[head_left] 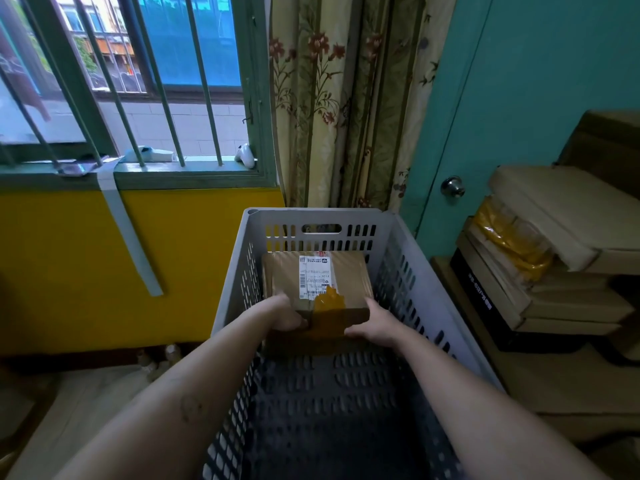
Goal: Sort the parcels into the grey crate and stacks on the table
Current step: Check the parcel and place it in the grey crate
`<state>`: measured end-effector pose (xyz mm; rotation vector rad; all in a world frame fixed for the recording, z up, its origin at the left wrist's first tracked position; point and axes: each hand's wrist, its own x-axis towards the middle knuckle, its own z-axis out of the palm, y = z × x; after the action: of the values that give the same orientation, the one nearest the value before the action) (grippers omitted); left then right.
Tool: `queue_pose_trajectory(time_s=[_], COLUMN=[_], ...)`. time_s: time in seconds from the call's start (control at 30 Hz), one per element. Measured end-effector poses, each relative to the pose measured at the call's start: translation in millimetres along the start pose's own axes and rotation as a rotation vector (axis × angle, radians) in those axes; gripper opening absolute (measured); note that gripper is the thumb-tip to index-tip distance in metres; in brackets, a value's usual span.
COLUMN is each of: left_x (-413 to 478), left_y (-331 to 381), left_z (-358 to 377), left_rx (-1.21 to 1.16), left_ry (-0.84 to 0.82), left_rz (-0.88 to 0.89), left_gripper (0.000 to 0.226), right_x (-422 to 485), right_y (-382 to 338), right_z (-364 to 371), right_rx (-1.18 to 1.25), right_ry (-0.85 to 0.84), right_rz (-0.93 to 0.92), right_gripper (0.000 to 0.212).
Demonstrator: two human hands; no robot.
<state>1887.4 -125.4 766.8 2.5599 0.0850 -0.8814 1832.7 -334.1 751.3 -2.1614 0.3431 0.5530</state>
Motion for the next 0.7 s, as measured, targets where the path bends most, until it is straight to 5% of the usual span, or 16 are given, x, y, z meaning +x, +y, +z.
queue_pose_trajectory(time_s=[0.3,0.47,0.7], left_x=[-22,-27,-27], left_y=[5,2,-1], left_z=[-3,-3,-3], left_rx=[0.33,0.448,0.409], left_ry=[0.119,0.023,0.026], left_rz=[0.153,0.183,0.217], left_gripper=[0.076,0.043,0.044], right_x=[8,8,1], right_y=[-12,-8,-5], right_z=[-6,0,-3], right_rx=[-0.225,-0.105,-0.029], right_ry=[0.194,0.042,-0.039], right_rz=[-0.025,0.001,-0.005], right_gripper=[0.091,0.071,0.095])
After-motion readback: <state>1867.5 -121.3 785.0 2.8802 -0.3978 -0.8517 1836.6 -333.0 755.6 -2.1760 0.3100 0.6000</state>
